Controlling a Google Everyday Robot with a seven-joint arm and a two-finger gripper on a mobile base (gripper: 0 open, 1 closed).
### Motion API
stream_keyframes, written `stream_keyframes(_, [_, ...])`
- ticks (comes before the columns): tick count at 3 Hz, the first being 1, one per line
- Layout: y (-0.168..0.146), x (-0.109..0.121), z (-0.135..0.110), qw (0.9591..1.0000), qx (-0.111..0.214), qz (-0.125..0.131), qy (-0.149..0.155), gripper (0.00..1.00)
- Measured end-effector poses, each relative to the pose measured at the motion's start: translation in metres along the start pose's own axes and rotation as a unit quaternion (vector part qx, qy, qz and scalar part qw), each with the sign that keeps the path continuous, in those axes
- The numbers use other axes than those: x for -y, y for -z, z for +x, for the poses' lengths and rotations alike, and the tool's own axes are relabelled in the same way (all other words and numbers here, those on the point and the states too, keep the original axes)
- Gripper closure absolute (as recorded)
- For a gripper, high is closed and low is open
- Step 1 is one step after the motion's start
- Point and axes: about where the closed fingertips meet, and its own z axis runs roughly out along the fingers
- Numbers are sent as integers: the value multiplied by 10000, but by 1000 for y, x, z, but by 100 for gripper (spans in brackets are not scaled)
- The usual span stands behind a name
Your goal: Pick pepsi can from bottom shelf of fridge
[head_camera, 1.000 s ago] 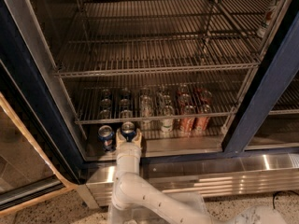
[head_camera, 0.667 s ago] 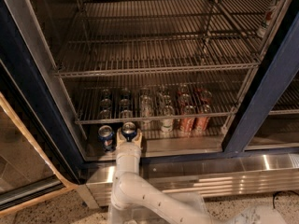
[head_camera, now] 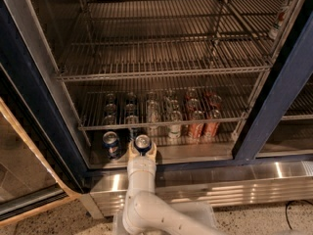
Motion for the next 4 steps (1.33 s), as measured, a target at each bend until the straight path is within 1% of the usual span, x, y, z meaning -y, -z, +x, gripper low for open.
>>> stream_keyframes(1, [22,14,-12,10000,71,59,-28,100])
stream_keyframes(3, [60,44,-27,9992,127,388,-29,100])
stream_keyframes(4, [79,49,-31,9994,113,315,-29,100])
